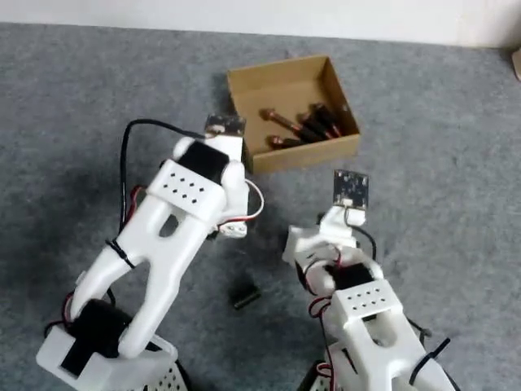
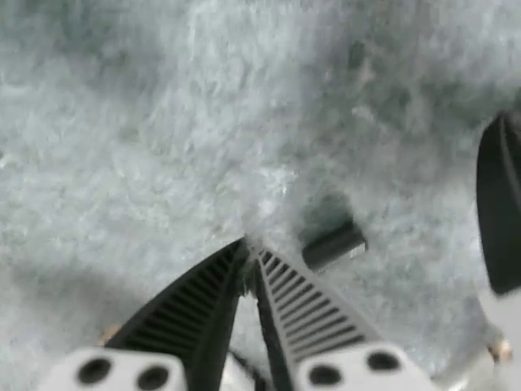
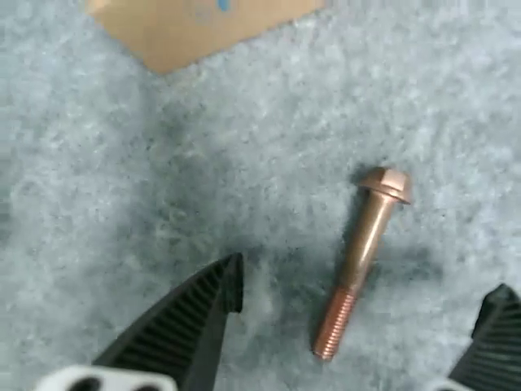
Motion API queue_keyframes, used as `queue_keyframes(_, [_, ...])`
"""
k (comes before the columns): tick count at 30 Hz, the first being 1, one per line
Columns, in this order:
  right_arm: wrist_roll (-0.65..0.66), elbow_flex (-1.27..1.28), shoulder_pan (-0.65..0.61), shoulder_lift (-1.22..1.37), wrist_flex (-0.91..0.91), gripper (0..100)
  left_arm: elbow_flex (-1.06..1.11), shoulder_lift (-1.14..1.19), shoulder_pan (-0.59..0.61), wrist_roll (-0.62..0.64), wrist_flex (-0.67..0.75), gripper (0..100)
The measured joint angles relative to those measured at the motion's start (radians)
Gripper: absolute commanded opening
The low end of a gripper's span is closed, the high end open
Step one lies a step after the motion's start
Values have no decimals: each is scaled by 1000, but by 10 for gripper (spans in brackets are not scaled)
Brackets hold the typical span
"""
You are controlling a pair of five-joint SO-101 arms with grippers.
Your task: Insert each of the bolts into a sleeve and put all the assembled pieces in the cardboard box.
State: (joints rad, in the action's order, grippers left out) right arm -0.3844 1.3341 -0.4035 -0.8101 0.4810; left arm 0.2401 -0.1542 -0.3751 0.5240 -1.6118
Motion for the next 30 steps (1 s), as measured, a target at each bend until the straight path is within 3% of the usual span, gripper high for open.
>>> queue_keyframes(8, [0, 55, 0, 0, -83, 403, 138, 0, -3, 2, 215, 6])
queue_keyframes(15, [0, 63, 0, 41, -83, 403, 147, 0, -2, 2, 233, 6])
queue_keyframes(26, [0, -144, 2, 440, -29, 397, 147, 0, -2, 2, 233, 6])
queue_keyframes(30, [0, -219, 5, 517, 38, 228, 147, 0, -2, 2, 233, 6])
